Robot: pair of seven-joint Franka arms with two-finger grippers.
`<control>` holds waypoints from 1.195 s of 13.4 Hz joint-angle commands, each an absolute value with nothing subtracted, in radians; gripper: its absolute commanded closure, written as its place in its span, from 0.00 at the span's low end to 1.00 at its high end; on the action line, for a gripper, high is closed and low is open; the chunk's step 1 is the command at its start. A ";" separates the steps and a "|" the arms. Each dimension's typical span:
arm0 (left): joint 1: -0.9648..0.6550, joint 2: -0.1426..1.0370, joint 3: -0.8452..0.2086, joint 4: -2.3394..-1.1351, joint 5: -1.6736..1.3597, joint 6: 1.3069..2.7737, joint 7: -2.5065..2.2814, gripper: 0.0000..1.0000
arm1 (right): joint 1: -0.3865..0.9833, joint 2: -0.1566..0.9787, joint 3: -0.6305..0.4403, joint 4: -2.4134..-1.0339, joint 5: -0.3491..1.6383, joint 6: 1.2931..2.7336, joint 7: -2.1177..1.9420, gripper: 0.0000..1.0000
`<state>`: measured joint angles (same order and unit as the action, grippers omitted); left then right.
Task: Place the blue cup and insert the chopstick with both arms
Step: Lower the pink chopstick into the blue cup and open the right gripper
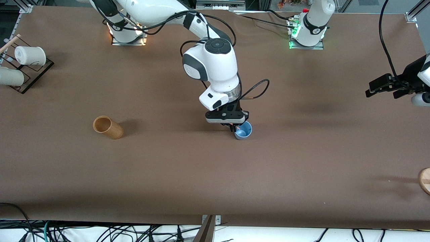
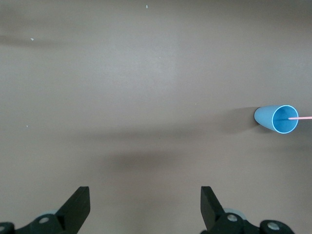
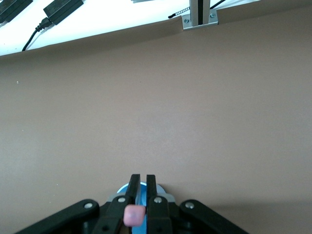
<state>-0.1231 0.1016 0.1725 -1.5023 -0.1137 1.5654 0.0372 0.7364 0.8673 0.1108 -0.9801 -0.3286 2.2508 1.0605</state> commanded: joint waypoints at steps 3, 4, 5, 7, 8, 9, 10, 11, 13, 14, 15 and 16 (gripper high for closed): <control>-0.118 0.110 0.173 -1.505 -0.084 1.569 0.057 0.00 | 0.764 0.887 0.087 -0.951 -0.345 2.253 1.086 0.29; -0.114 0.110 0.175 -1.505 -0.084 1.571 0.057 0.00 | 0.765 0.884 0.087 -0.951 -0.345 2.246 1.085 0.21; -0.114 0.110 0.175 -1.505 -0.084 1.571 0.057 0.00 | 0.764 0.879 0.087 -0.951 -0.344 2.231 1.078 0.14; -0.117 0.110 0.173 -1.503 -0.084 1.569 0.057 0.00 | 0.744 0.853 0.100 -0.951 -0.339 2.159 1.065 0.09; -0.118 0.110 0.173 -1.505 -0.084 1.569 0.057 0.00 | 0.711 0.815 0.113 -0.953 -0.336 2.119 1.055 0.06; -0.121 0.110 0.172 -1.505 -0.084 1.569 0.057 0.00 | 0.672 0.772 0.153 -0.959 -0.333 2.068 1.022 0.04; -0.121 0.110 0.172 -1.505 -0.087 1.569 0.057 0.00 | 0.613 0.738 0.199 -0.963 -0.330 1.995 0.958 0.02; -0.124 0.110 0.172 -1.505 -0.087 1.569 0.057 0.00 | 0.560 0.698 0.230 -0.979 -0.325 1.921 0.886 0.02; -0.124 0.110 0.172 -1.505 -0.087 1.569 0.057 0.00 | 0.450 0.599 0.238 -1.037 -0.186 1.833 0.697 0.01; -0.123 0.110 0.172 -1.505 -0.087 1.569 0.057 0.00 | 0.377 0.539 0.238 -1.092 -0.119 1.804 0.607 0.01; -0.123 0.110 0.172 -1.505 -0.087 1.569 0.057 0.00 | 0.318 0.478 0.238 -1.159 -0.077 1.790 0.516 0.01; -0.123 0.110 0.172 -1.505 -0.086 1.569 0.057 0.00 | 0.270 0.418 0.235 -1.234 -0.051 1.778 0.433 0.01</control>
<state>-0.1186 0.1145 0.1708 -1.5028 -0.1126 1.5667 0.0388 0.3660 0.5653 0.2099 -1.0304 -0.1106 1.7817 0.5580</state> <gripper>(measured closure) 0.000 0.013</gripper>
